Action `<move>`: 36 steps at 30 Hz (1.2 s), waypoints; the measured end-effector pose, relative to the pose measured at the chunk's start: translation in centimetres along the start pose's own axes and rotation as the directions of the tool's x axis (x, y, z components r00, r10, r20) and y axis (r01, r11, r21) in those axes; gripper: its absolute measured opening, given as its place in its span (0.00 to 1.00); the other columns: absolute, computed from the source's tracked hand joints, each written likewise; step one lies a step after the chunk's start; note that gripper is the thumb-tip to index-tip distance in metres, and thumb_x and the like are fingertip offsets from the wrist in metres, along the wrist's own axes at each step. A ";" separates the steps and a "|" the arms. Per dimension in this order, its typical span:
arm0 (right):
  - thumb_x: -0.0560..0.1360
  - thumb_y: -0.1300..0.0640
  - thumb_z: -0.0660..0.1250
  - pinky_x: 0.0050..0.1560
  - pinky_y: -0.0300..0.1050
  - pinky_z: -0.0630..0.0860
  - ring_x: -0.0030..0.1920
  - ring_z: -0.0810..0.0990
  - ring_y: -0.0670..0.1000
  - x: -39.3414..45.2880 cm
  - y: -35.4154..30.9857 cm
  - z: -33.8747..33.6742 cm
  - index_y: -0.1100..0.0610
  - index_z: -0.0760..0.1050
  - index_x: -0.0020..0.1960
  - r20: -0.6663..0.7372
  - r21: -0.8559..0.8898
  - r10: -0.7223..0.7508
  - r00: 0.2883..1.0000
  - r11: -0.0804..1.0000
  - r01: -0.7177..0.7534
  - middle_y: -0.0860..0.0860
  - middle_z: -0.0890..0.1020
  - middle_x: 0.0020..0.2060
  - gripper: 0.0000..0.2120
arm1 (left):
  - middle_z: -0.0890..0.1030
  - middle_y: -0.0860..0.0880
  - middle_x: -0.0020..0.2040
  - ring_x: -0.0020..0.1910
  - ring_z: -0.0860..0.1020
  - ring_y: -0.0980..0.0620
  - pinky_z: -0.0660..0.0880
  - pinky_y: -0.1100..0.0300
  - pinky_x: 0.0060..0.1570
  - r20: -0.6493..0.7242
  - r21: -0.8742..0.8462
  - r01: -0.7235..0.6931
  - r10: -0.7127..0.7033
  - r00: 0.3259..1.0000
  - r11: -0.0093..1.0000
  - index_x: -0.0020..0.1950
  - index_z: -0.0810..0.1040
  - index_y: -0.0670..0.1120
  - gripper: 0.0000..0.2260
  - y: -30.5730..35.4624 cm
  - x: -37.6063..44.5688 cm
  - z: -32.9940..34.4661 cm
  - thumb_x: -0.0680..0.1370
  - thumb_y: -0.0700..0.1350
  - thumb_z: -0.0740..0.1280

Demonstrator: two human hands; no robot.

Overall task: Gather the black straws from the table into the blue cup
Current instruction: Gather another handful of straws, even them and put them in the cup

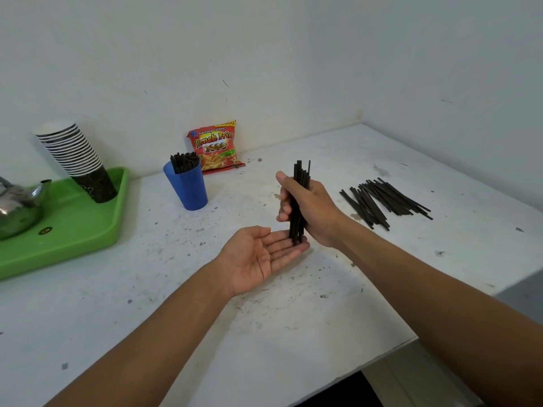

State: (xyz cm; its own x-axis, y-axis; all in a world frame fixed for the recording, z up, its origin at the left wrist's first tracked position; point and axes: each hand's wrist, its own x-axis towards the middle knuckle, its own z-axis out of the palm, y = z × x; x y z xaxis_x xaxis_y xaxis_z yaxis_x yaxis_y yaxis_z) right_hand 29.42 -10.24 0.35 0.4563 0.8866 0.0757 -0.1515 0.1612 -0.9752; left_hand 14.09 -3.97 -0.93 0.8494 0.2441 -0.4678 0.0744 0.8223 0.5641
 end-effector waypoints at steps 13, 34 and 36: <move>0.82 0.43 0.62 0.38 0.46 0.79 0.28 0.80 0.52 3.8 -1.0 4.5 0.55 0.72 0.33 -0.139 -0.045 -0.039 0.989 0.998 0.033 0.52 0.75 0.23 0.23 | 0.85 0.37 0.59 0.57 0.85 0.41 0.82 0.50 0.57 -0.322 0.179 -0.162 0.214 0.922 0.970 0.65 0.77 0.35 0.20 4.9 -2.2 -3.5 0.86 0.49 0.58; 0.84 0.42 0.56 0.49 0.37 0.69 0.49 0.80 0.39 17.4 -4.2 18.0 0.52 0.82 0.43 -0.034 -0.123 -0.109 0.994 0.987 0.104 0.42 0.85 0.46 0.22 | 0.79 0.54 0.69 0.69 0.76 0.54 0.74 0.48 0.69 -0.171 0.902 -0.270 0.854 0.492 0.336 0.71 0.75 0.49 0.36 16.3 0.6 -12.3 0.66 0.48 0.84; 0.84 0.41 0.56 0.54 0.42 0.70 0.52 0.80 0.42 18.1 -3.3 18.1 0.51 0.83 0.43 -0.002 -0.209 -0.103 0.995 0.973 0.100 0.46 0.85 0.51 0.23 | 0.84 0.56 0.62 0.63 0.80 0.56 0.77 0.50 0.66 -0.118 0.906 -0.306 0.867 0.485 0.294 0.67 0.78 0.51 0.31 16.3 0.9 -12.7 0.66 0.45 0.83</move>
State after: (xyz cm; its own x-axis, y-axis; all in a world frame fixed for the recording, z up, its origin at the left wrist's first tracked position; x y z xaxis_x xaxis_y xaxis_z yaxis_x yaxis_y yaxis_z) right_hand 22.33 13.09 8.73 0.4714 0.8644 0.1748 0.0814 0.1547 -0.9846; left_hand 9.41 16.15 -0.77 0.4148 0.8915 0.1821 0.2351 -0.2983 0.9251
